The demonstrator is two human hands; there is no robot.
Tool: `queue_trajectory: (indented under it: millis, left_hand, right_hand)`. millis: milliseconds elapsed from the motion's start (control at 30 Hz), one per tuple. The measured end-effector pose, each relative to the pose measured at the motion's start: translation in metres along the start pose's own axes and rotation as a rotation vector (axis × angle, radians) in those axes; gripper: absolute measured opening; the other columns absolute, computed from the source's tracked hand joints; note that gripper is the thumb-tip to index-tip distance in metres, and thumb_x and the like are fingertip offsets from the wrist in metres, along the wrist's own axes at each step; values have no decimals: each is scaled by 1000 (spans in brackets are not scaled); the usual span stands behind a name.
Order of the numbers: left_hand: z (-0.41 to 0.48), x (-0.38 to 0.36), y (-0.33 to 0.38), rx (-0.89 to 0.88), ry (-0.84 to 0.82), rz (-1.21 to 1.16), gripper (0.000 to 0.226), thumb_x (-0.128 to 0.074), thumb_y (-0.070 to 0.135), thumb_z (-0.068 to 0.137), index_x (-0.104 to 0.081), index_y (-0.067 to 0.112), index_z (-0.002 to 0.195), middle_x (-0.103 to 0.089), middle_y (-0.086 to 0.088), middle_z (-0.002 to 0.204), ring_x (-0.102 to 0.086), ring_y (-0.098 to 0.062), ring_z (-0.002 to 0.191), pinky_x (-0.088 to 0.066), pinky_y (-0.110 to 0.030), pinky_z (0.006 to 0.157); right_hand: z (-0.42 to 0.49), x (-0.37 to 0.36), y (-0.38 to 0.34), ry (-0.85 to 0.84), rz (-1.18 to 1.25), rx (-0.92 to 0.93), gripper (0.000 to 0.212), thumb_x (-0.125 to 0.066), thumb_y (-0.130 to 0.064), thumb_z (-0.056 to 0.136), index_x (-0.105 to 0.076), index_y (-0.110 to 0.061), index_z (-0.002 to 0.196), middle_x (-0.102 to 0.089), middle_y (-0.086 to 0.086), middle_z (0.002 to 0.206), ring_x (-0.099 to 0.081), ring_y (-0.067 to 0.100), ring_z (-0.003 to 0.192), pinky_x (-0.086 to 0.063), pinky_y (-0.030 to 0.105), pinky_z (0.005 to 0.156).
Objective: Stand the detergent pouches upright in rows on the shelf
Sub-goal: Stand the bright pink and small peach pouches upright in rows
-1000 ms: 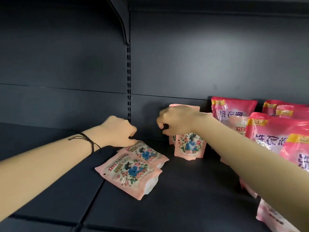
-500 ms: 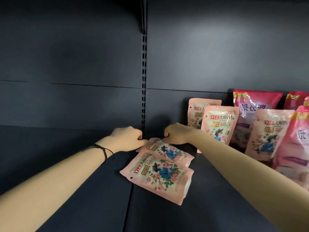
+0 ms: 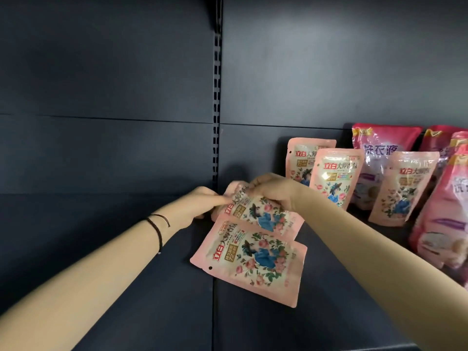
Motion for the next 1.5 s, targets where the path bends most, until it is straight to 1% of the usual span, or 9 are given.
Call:
queue_trajectory:
  millis: [167,333,467,600,767,967,1167,1333,1500]
  left_hand:
    - [-9,-3,28,-20,-101,-558,28,-75,22,77,-69,10,102,-74,-6,94,-72,-18,82,-55,-32,69]
    - [-21,-7,71,-229,19,-702,12,-75,14,76,-71,14,87,-76,-5,88,-73,-18,80,-57,-29,61]
    - [-35,-32,101,-367,27,-820,22,-67,9,85,-66,5,107,-74,-10,101,-72,-22,91,-58,-30,66]
    - [-50,-67,123,-453,61,-747,21,-63,6,88,-61,5,109,-72,-11,102,-70,-25,94,-58,-33,73]
    - [-59,-118,151,-459,157,-552,16,-64,6,88,-60,8,104,-70,-14,102,-69,-26,95,-57,-44,83]
    - [-64,-156,166,-512,254,-419,13,-67,7,86,-60,19,87,-71,-8,97,-69,-23,94,-57,-26,72]
    - [-70,-144,156,-494,302,-372,13,-67,10,86,-60,12,98,-71,-12,101,-69,-24,94,-56,-47,83]
    - [-74,-144,148,-457,236,-281,18,-62,21,92,-58,20,109,-69,-2,106,-67,-18,99,-57,-33,80]
    - [-97,-117,148,-478,361,470,33,-41,48,96,-52,29,121,-64,8,103,-61,-10,90,-48,-27,70]
  right_hand:
    - [-35,28,-19,150,321,268,9,-61,-12,92,-55,-13,86,-63,14,89,-61,29,78,-51,39,73]
    - [-74,52,-22,320,446,487,9,-59,-12,93,-52,-10,90,-71,6,92,-72,22,83,-58,42,73]
    - [-98,78,-6,430,604,567,9,-62,-19,92,-55,-12,92,-74,4,95,-73,24,87,-58,45,76]
    - [-121,104,26,513,679,622,3,-62,-18,92,-59,-16,92,-75,-3,87,-73,18,82,-57,29,61]
    - [-136,136,74,626,740,575,6,-60,-18,93,-56,-21,90,-72,-7,86,-71,15,84,-55,32,72]
    - [-131,139,109,456,895,496,10,-50,-23,98,-57,-29,103,-74,-7,101,-70,15,96,-58,36,80]
    - [-126,133,110,268,659,428,17,-46,-27,100,-53,-20,114,-69,-3,111,-67,13,103,-57,29,76]
    - [-149,147,95,512,250,514,25,-52,-10,96,-41,-11,118,-55,-2,107,-58,19,108,-52,32,86]
    - [-214,143,40,757,-493,976,38,-59,-6,84,-46,-11,119,-44,7,123,-47,21,110,-46,32,86]
Point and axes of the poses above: each hand's wrist, its own z-axis towards the middle knuckle, its own x-axis out of the back of the hand, y = z × x, the point moved 7 cm from there along z, towards the middle knuckle
